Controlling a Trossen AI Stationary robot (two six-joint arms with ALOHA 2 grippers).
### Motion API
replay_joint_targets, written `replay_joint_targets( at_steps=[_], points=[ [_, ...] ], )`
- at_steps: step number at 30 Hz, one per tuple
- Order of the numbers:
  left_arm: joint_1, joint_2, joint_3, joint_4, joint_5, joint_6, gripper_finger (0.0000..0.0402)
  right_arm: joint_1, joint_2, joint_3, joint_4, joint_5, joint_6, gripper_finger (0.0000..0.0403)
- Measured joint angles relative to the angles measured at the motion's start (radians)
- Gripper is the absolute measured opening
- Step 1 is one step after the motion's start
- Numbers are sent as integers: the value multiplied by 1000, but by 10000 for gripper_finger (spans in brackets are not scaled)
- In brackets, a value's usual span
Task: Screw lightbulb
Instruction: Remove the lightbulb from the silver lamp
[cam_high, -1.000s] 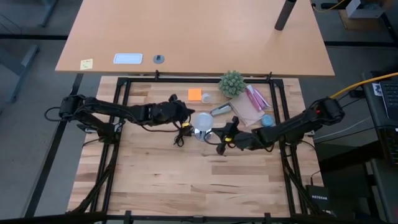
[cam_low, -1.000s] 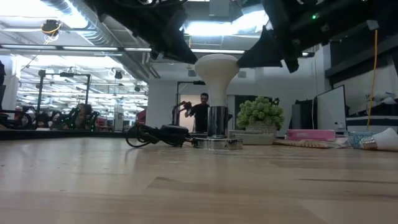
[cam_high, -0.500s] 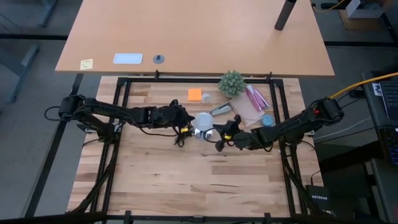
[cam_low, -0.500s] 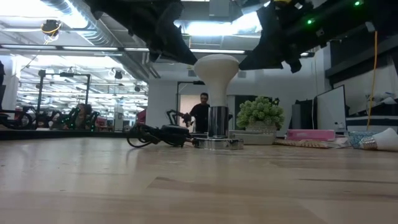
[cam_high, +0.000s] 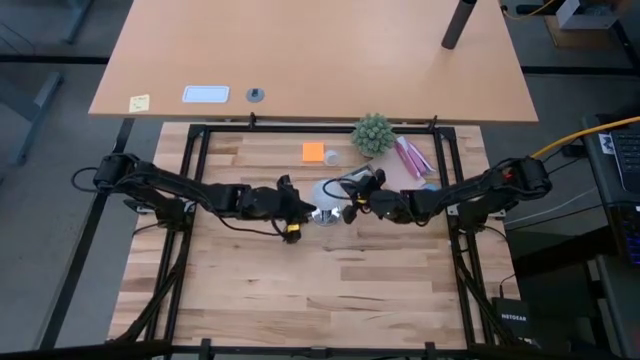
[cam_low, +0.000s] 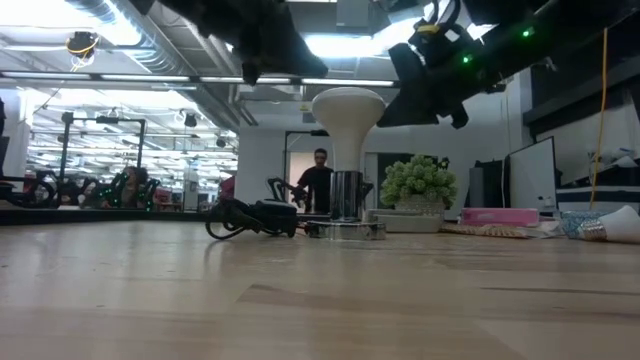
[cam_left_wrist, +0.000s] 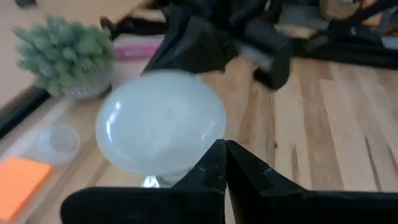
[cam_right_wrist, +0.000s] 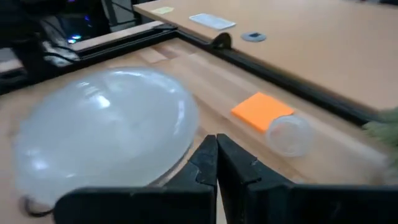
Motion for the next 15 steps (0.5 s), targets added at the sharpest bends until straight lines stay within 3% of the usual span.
replay_joint_targets(
  at_steps=[8,15],
  points=[
    [-1,-39,0,84,-151,106,0,-2,-61,0,-1,81,-186,5],
    [59,-36,0,82,-157,109,0,80,-211,1,-21,29,-182,5]
  ],
)
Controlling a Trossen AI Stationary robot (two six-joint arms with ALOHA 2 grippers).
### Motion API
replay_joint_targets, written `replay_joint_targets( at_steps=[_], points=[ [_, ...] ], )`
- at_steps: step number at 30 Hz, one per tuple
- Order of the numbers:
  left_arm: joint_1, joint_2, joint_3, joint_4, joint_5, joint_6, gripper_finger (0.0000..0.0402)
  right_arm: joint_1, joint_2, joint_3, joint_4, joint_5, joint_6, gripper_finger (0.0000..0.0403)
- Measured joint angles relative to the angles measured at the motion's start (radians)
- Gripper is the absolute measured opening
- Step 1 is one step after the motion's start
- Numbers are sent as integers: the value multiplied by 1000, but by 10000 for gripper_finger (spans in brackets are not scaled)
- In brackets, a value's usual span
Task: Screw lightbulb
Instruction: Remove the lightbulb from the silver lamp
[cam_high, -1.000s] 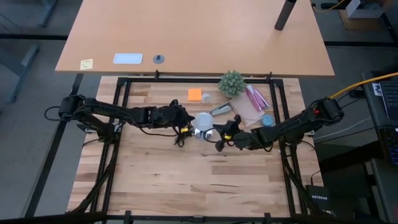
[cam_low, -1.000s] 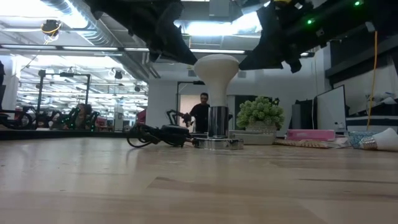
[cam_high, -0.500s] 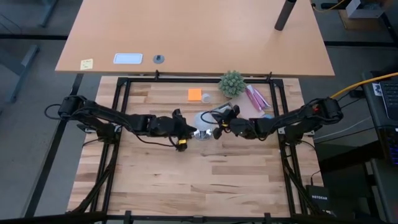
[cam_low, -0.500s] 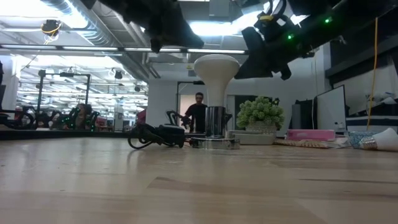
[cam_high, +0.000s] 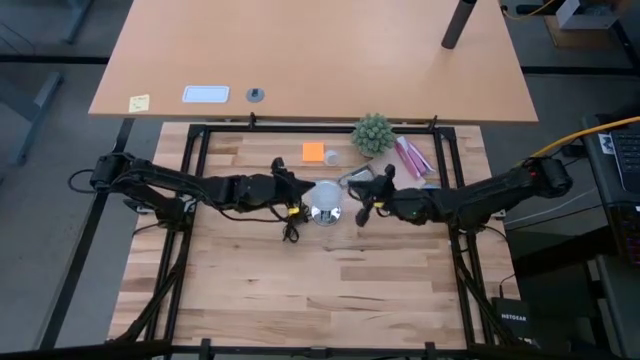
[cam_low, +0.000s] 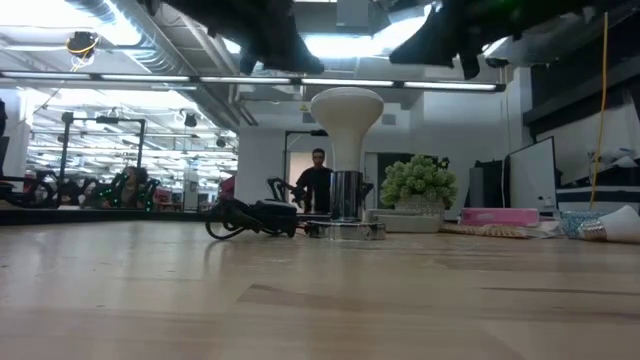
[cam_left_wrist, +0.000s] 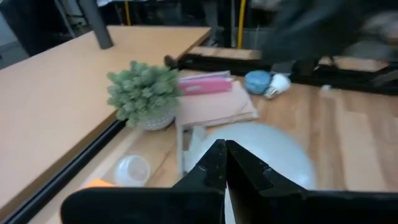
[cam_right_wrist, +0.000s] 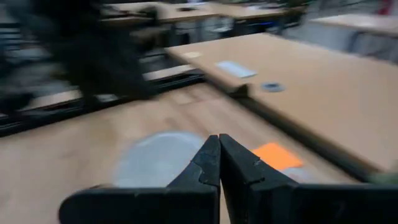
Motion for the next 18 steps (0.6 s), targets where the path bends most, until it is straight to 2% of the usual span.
replay_joint_targets(
  at_steps=[5,12,18],
  points=[
    [62,24,0,0,4,15,0,63,-3,0,-13,-113,85,5],
    [113,87,0,1,102,22,0,90,116,0,20,-102,124,5],
    [101,116,0,-1,100,21,0,88,202,0,64,-56,154,5]
  ],
)
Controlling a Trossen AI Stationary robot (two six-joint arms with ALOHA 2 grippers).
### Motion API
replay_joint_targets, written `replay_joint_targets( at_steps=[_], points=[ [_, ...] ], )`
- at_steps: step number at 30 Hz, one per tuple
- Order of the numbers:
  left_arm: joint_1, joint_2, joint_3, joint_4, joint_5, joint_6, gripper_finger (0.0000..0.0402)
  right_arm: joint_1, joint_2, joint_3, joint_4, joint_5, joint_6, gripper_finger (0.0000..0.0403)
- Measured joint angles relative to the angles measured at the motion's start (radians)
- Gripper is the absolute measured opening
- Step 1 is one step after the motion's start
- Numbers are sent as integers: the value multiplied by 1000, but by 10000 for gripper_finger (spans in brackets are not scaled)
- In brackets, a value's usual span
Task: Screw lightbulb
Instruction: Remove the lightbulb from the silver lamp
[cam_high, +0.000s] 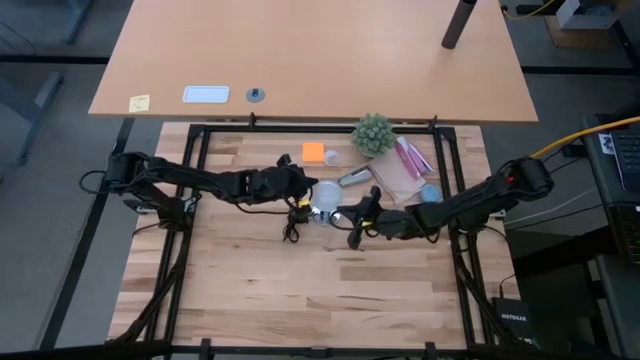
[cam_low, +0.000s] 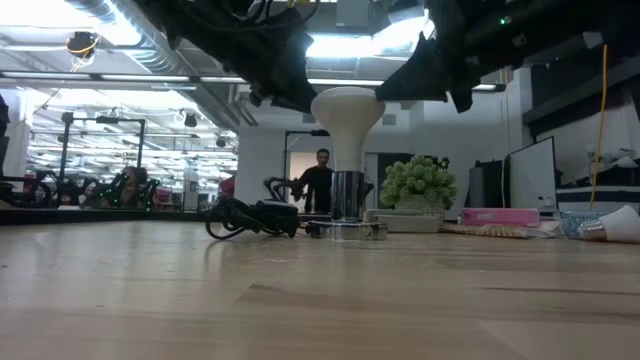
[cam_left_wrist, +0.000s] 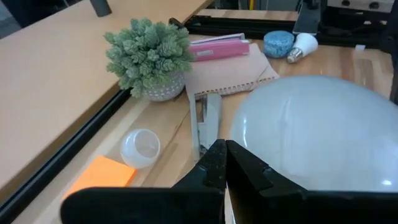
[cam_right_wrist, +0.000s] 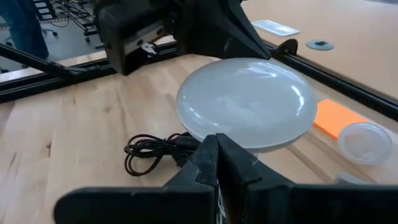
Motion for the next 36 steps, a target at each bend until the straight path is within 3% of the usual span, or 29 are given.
replay_joint_targets(
  at_steps=[10,20,22,24,27,31,36],
  points=[
    [-52,-7,0,-40,-37,-52,0,-3,9,-1,-18,135,-3,5],
    [-87,-8,0,-83,-63,-164,0,-45,8,-2,-25,156,-3,5],
    [-89,-9,-1,-87,-56,-183,0,-56,7,-3,-33,189,-4,5],
    [-96,-8,-1,-71,16,-201,0,-69,9,-3,-40,232,-4,5],
    [-120,2,-2,-77,75,-200,0,-94,11,0,-53,201,-4,5],
    [-142,-2,1,-55,40,-180,0,-156,13,0,-55,83,-3,5],
    [-153,-2,0,-65,31,-185,0,-208,19,0,-58,54,-6,5]
  ],
)
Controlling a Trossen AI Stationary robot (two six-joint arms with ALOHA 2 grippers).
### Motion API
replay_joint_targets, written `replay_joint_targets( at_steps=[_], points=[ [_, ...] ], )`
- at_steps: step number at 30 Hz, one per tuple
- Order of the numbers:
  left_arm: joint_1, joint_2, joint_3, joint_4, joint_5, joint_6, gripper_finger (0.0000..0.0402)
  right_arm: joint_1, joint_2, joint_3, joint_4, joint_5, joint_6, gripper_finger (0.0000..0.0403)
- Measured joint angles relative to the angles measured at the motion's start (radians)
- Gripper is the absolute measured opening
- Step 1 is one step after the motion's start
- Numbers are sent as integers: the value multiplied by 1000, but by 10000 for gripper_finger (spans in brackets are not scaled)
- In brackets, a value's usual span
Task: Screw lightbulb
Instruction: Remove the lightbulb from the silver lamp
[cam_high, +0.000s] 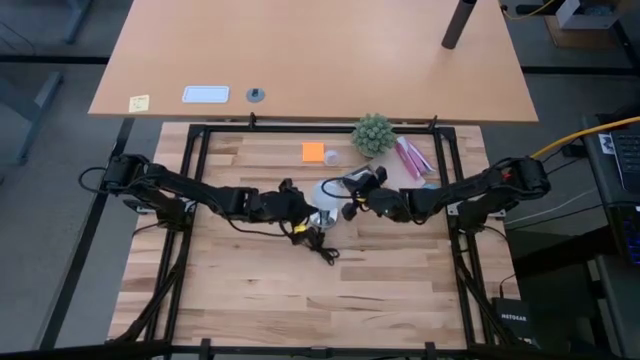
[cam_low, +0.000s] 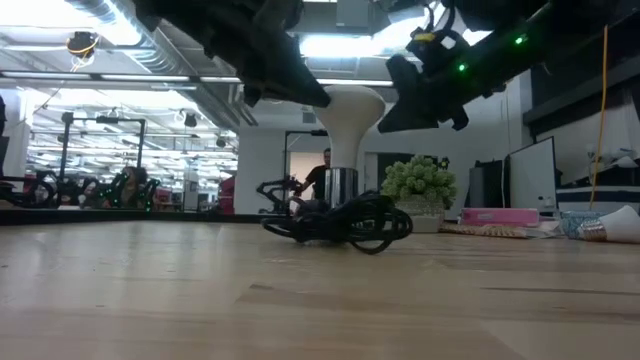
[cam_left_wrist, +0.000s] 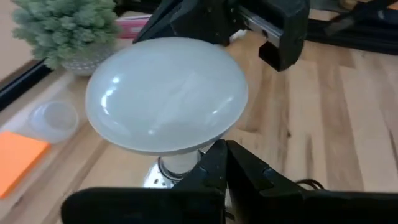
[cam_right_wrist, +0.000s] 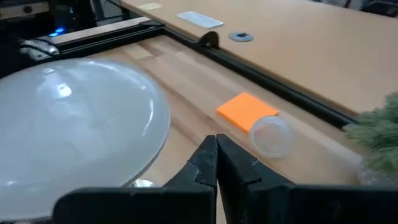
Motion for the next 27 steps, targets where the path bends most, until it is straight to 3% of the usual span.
replay_joint_targets(
  at_steps=[10,17,22,27],
  points=[
    [-4,-21,0,-4,-15,-12,0,-9,-5,0,157,12,-232,5],
    [-45,-101,0,-8,-15,-8,0,-6,-69,0,171,-5,-293,5],
    [-38,-142,0,-6,-81,58,0,48,-137,0,165,-12,-315,5],
    [11,-149,0,-8,-121,120,0,143,-173,0,122,-107,-312,5]
  ],
)
